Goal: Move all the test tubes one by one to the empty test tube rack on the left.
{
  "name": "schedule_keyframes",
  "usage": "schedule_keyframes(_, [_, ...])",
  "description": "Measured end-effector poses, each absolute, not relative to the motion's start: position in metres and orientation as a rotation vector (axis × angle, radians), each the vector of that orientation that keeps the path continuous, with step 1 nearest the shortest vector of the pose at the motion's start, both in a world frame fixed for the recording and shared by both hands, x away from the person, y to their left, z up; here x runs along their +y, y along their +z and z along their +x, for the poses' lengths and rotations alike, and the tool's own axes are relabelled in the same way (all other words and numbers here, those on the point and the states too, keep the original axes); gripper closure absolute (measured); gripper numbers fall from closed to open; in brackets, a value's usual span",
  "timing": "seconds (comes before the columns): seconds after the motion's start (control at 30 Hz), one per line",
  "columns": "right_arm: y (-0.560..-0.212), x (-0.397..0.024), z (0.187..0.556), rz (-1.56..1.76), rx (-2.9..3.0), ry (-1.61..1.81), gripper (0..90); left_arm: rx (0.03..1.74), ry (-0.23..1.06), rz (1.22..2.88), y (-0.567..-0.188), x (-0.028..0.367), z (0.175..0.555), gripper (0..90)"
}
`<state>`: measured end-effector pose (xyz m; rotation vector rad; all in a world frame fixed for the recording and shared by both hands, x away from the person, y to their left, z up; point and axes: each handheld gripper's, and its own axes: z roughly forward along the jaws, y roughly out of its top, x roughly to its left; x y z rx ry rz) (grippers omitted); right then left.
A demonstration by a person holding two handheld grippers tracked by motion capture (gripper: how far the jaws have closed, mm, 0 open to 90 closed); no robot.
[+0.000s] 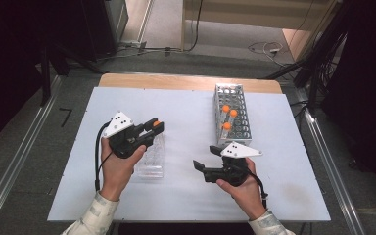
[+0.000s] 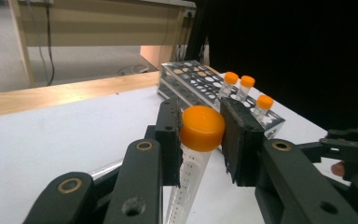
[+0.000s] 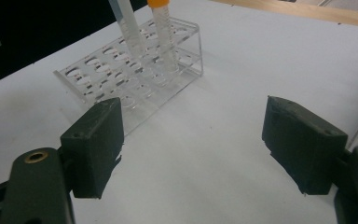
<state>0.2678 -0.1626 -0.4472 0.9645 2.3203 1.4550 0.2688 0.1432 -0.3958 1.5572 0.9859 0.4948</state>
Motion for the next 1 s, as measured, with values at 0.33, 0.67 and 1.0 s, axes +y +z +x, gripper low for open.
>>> schedule_keyframes(0.33, [-0.446,-0.165,0.268,0.969,2.313,1.454,20.2,1.0,0.55,1.577,-0.399,0.142,0.278,70.1])
schedule_keyframes(0.67, [-0.446,-0.167,0.268,0.968,2.307,1.454,21.0,1.021,0.563,1.609,-0.407,0.141,0.282,69.9])
schedule_keyframes(1.0, [-0.445,-0.168,0.268,0.968,2.306,1.455,21.6,1.045,0.56,1.646,-0.422,0.138,0.284,69.8])
